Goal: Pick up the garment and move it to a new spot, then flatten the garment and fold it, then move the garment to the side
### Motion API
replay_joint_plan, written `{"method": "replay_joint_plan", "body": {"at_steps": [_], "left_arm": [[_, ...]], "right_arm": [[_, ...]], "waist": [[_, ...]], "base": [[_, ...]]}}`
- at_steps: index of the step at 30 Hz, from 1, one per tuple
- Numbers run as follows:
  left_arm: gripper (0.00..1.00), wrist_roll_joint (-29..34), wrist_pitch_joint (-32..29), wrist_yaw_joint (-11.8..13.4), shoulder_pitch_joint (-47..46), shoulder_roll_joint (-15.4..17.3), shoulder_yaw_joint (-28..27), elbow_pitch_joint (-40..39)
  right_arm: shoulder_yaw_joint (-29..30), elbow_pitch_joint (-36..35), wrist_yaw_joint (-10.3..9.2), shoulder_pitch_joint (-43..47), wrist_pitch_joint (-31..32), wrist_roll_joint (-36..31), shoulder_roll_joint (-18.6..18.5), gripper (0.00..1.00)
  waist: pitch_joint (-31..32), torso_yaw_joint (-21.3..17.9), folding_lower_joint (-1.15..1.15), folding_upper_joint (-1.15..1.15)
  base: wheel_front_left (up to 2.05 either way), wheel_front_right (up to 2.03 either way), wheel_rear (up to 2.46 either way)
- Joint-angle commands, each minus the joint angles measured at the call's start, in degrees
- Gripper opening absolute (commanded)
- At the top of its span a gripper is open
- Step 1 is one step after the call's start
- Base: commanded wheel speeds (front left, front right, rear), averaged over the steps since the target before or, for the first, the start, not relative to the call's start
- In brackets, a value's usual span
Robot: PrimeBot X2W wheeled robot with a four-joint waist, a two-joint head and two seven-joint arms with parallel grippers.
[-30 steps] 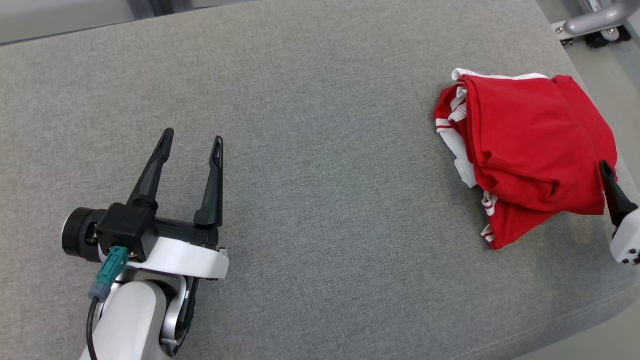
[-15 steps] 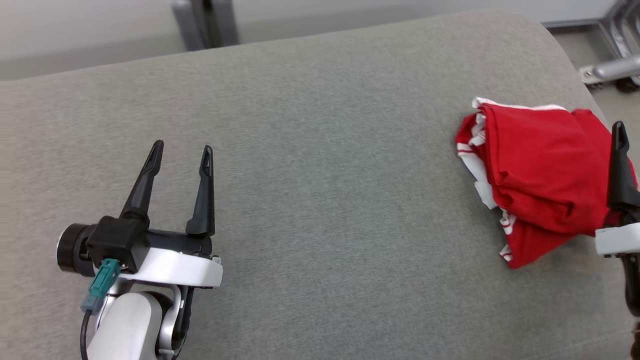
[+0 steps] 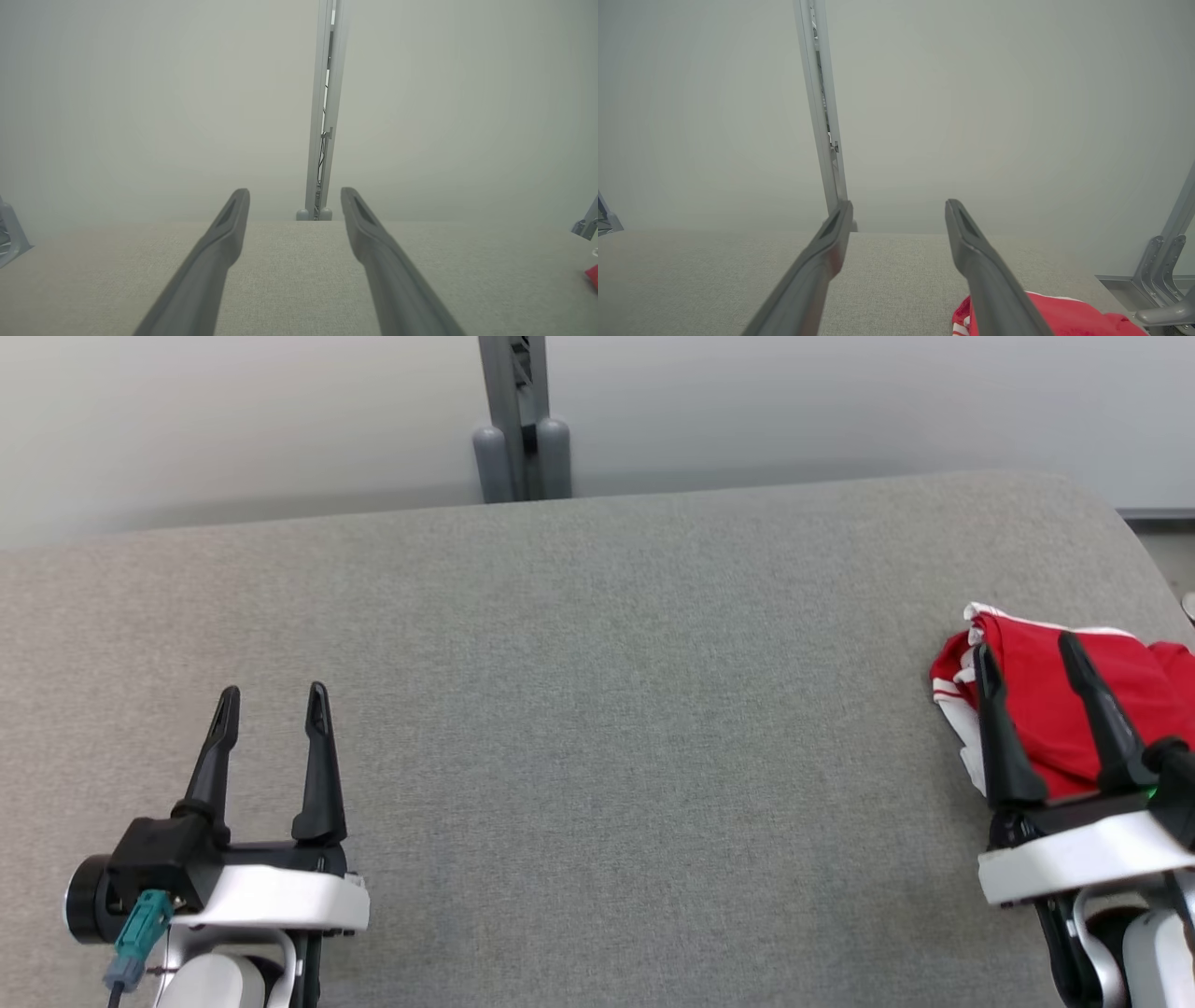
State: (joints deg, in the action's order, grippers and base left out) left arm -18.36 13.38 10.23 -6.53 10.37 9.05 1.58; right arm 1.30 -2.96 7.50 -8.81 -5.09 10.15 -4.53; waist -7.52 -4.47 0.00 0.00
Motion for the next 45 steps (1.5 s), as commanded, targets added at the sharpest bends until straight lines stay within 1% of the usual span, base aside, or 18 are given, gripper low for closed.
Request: {"method": "replay_joint_plan", "body": {"at_steps": [1,7,12,14,18,21,29,45], "left_arm": [[1.00,-0.10,-0.06,0.02,1.60,0.72,-0.01,-0.26],[1.00,0.17,-0.40,0.65,4.70,0.72,0.68,-0.67],[1.00,-0.81,-0.41,0.87,7.43,0.36,0.79,-0.18],[1.00,-0.27,-0.33,1.36,8.32,0.73,0.63,0.53],[1.00,0.07,-0.06,1.17,9.16,0.95,1.20,1.27],[1.00,1.02,-0.41,1.46,9.76,1.58,1.83,1.75],[1.00,1.30,-1.18,2.02,9.94,2.14,2.36,1.27],[1.00,1.22,-2.59,3.16,9.88,2.52,2.94,0.72]], "right_arm": [[0.67,0.03,0.00,2.21,0.85,-0.94,0.27,1.00],[1.75,0.39,0.00,5.85,1.67,-1.72,0.97,1.00],[3.70,0.42,0.00,9.00,2.14,-0.96,1.33,1.00],[4.31,0.38,0.00,9.93,2.51,-0.74,1.45,1.00],[5.39,-0.42,0.00,11.74,3.25,-1.09,1.46,1.00],[5.88,-0.70,0.00,12.77,3.60,-0.62,1.50,1.00],[6.22,-1.27,0.00,13.89,4.53,0.09,1.50,1.00],[5.82,-1.29,0.00,13.74,4.30,0.91,1.50,1.00]], "waist": [[2.22,1.54,0.00,0.00],[4.26,1.48,0.00,0.00],[6.19,1.41,0.00,0.00],[6.94,1.28,0.00,0.00],[7.89,1.53,0.00,0.00],[8.38,1.71,0.00,0.00],[8.84,1.72,0.00,0.00],[8.80,2.01,0.00,0.00]], "base": [[0.00,0.00,0.00],[0.00,0.00,0.00],[0.00,0.00,0.00],[0.00,0.00,0.00],[0.00,0.00,0.00],[0.00,0.00,0.00],[0.00,0.00,0.00],[0.00,0.00,0.00]]}}
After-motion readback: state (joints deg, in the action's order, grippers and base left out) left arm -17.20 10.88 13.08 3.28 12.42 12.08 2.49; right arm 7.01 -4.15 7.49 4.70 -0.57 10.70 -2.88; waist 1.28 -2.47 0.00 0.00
